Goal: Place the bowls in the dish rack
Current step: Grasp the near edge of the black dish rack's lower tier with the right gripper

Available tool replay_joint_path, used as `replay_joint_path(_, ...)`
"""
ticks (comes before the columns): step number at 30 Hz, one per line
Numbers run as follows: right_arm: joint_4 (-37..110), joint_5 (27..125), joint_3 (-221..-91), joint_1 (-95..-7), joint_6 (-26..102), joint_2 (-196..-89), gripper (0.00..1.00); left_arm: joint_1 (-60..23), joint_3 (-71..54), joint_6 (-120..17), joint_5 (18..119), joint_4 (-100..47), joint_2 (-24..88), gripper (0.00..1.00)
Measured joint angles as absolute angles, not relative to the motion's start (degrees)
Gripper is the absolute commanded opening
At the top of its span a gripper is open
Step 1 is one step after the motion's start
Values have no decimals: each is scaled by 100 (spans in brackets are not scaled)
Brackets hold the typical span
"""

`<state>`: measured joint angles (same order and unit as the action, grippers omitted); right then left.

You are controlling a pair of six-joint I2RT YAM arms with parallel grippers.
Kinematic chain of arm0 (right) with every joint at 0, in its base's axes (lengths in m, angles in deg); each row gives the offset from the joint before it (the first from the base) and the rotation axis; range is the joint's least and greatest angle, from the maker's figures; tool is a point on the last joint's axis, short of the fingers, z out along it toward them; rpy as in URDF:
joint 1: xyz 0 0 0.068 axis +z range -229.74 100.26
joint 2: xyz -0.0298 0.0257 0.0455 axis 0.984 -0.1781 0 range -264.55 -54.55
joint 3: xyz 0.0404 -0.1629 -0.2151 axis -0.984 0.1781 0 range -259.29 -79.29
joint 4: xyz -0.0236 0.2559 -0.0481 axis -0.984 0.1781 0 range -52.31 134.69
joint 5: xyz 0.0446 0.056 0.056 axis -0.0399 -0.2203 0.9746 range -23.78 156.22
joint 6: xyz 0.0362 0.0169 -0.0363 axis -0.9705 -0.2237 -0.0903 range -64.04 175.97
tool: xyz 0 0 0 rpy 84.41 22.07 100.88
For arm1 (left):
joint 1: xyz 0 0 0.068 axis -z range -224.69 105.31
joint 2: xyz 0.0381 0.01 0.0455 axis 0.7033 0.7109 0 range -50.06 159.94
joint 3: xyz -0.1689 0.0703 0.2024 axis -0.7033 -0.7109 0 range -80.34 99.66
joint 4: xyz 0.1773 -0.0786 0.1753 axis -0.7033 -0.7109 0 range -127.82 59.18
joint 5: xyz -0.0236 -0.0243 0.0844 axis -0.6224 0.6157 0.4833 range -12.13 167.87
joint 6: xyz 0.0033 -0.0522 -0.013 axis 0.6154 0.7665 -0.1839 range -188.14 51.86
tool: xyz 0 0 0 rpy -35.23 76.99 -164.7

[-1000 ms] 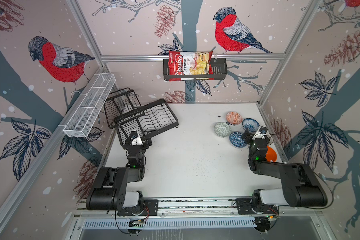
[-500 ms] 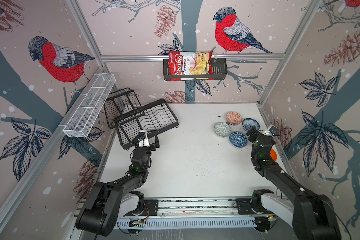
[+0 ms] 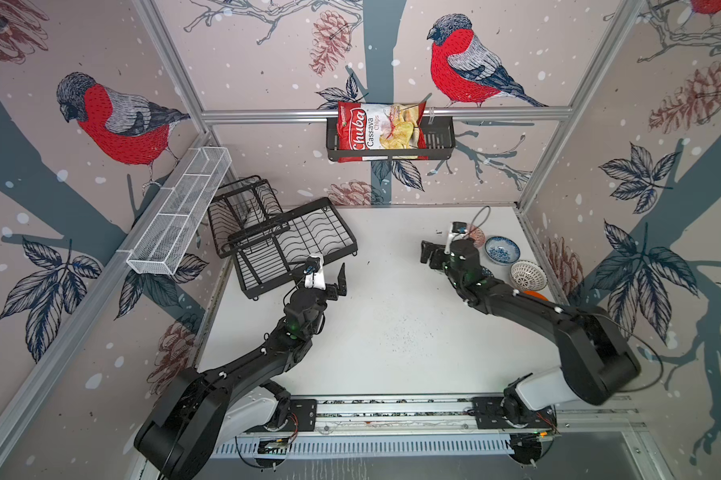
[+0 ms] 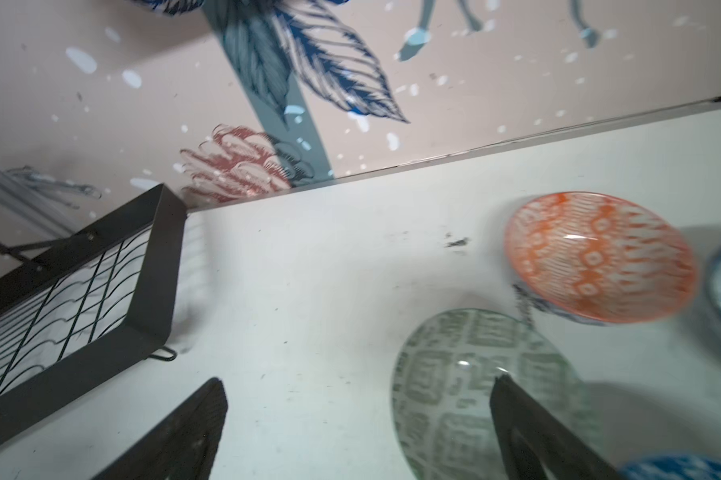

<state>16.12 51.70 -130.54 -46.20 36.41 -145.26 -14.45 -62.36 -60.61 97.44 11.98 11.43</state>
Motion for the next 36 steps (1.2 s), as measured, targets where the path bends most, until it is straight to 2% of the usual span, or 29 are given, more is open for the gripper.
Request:
replay_joint_path(6, 1964, 5281, -14905, -3923, 3812, -16177, 98, -1421, -6662, -5181, 9854, 501, 352, 99)
replay_joint_path(13, 2506, 5340, -16629, -3549, 3858, -17560, 94, -1419, -6691, -4949, 10099, 101, 228, 98)
replay_joint_path(30, 3588, 5681, -20454, -3444, 4269, -20196, 83, -1452, -7025, -4595, 10241, 121, 282, 98)
replay_joint_path(36, 3966, 5749, -21307, -3475, 4553, -20732, 68, -1469, -7062, -4590, 10370, 149, 295, 98)
